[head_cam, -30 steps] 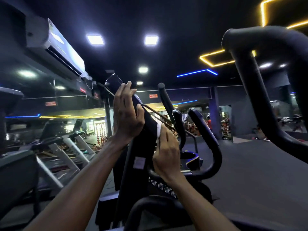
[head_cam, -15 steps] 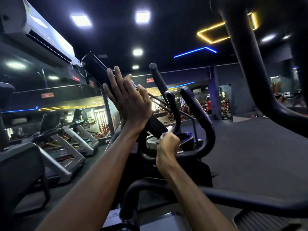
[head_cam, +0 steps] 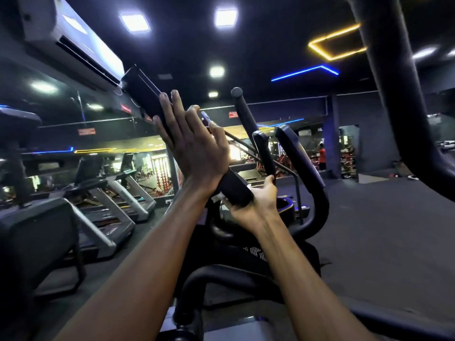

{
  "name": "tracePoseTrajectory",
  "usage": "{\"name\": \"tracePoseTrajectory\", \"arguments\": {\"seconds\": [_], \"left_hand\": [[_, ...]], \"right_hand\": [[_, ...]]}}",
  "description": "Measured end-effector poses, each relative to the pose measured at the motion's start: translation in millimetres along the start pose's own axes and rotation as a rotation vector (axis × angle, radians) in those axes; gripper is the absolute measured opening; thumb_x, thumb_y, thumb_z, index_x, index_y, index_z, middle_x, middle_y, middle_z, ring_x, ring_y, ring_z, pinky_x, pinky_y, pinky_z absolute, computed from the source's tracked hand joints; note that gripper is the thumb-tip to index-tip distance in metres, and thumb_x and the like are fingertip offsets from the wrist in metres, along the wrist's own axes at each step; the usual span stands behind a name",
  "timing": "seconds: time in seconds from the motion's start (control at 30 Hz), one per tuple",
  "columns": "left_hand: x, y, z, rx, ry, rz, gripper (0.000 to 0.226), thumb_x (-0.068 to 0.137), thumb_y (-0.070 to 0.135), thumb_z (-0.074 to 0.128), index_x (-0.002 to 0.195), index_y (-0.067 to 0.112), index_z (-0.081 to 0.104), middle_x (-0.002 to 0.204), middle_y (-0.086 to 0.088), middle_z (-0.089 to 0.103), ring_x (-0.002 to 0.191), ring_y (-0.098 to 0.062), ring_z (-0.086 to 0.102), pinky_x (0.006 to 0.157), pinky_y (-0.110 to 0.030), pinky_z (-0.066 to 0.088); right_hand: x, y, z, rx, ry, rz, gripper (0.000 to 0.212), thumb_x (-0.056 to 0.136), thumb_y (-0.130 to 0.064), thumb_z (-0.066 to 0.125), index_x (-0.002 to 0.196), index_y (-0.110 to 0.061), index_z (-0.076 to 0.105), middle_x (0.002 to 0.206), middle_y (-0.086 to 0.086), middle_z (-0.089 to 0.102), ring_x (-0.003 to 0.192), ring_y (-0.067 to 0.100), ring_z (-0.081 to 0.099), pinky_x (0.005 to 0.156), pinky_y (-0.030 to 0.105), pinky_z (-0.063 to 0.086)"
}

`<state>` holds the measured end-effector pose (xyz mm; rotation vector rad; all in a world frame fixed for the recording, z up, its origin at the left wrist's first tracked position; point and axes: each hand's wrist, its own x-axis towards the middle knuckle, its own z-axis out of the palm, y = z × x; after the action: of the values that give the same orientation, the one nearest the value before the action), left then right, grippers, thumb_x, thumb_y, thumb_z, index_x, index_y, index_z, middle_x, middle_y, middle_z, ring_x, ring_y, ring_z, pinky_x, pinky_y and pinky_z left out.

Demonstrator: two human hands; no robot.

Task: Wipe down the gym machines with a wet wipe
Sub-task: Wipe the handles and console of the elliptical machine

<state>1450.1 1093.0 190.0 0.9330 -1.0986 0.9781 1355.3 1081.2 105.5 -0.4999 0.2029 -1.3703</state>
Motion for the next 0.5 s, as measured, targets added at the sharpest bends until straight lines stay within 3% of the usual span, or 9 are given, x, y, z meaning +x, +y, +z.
{"name": "tracePoseTrajectory", "arguments": {"seconds": [0.1, 0.17, 0.2, 0.27, 0.33, 0.43, 0.5], "left_hand": [[-0.1, 0.8, 0.4, 0.02, -0.005, -0.007, 0.039, 0.082, 0.021, 0.057, 0.119, 0.006, 0.058, 0.155, -0.017, 0.036, 0.149, -0.035, 0.021, 0.121, -0.054, 0.011], [0.0, 1.8, 0.3, 0.022, -0.012, -0.017, 0.04, 0.083, 0.022, 0.057, 0.119, 0.007, 0.058, 0.156, -0.015, 0.034, 0.149, -0.033, 0.019, 0.121, -0.052, 0.009], [-0.3, 1.7, -0.1, 0.014, -0.01, -0.022, 0.039, 0.082, 0.021, 0.057, 0.118, 0.007, 0.058, 0.156, -0.014, 0.035, 0.15, -0.032, 0.019, 0.122, -0.052, 0.009], [-0.3, 2.2, 0.7, -0.004, 0.01, -0.021, 0.037, 0.081, 0.017, 0.056, 0.116, 0.007, 0.058, 0.154, -0.013, 0.038, 0.149, -0.032, 0.02, 0.122, -0.051, 0.009], [0.9, 1.2, 0.1, -0.026, 0.034, -0.022, 0.035, 0.079, 0.011, 0.055, 0.114, 0.008, 0.059, 0.152, -0.012, 0.041, 0.149, -0.031, 0.022, 0.122, -0.05, 0.01], [-0.8, 2.8, -0.6, -0.043, 0.044, -0.027, 0.035, 0.079, 0.008, 0.049, 0.112, 0.009, 0.06, 0.15, -0.01, 0.044, 0.148, -0.03, 0.024, 0.122, -0.05, 0.011], [-1.0, 4.4, -1.0, -0.047, 0.042, -0.035, 0.037, 0.078, 0.007, 0.044, 0.111, 0.009, 0.06, 0.149, -0.009, 0.045, 0.149, -0.03, 0.023, 0.122, -0.05, 0.011]], "right_hand": [[28.9, -9.8, -6.9, -0.069, 0.038, 0.004, 0.109, 0.075, -0.093, 0.024, 0.14, -0.01, 0.049, 0.143, 0.023, 0.052, 0.111, 0.036, 0.064, 0.089, 0.051, 0.055], [62.8, -20.7, -14.4, -0.169, 0.108, 0.0, 0.117, 0.069, -0.097, 0.027, 0.136, -0.005, 0.053, 0.145, 0.025, 0.048, 0.128, 0.037, 0.054, 0.108, 0.053, 0.042], [70.6, -22.7, -16.3, -0.222, 0.137, 0.004, 0.115, 0.073, -0.096, 0.024, 0.132, -0.003, 0.058, 0.139, 0.027, 0.053, 0.128, 0.038, 0.054, 0.109, 0.05, 0.042], [66.5, -23.7, -11.7, -0.342, 0.156, -0.04, 0.107, 0.082, -0.089, 0.018, 0.117, -0.001, 0.068, 0.118, 0.026, 0.068, 0.114, 0.039, 0.064, 0.095, 0.046, 0.053], [64.6, -17.4, -14.2, -0.326, 0.146, -0.013, 0.099, 0.09, -0.079, 0.014, 0.099, -0.002, 0.075, 0.093, 0.019, 0.074, 0.082, 0.032, 0.073, 0.069, 0.035, 0.059], [99.1, -24.2, -20.1, -0.368, 0.171, -0.035, 0.104, 0.082, -0.087, 0.012, 0.119, -0.002, 0.061, 0.082, 0.013, 0.065, 0.061, 0.025, 0.059, 0.055, 0.026, 0.041], [153.0, -26.3, -38.7, -0.429, 0.171, -0.062, 0.101, 0.072, -0.094, 0.015, 0.104, -0.009, 0.059, 0.079, 0.015, 0.056, 0.057, 0.025, 0.053, 0.054, 0.029, 0.037]]}}
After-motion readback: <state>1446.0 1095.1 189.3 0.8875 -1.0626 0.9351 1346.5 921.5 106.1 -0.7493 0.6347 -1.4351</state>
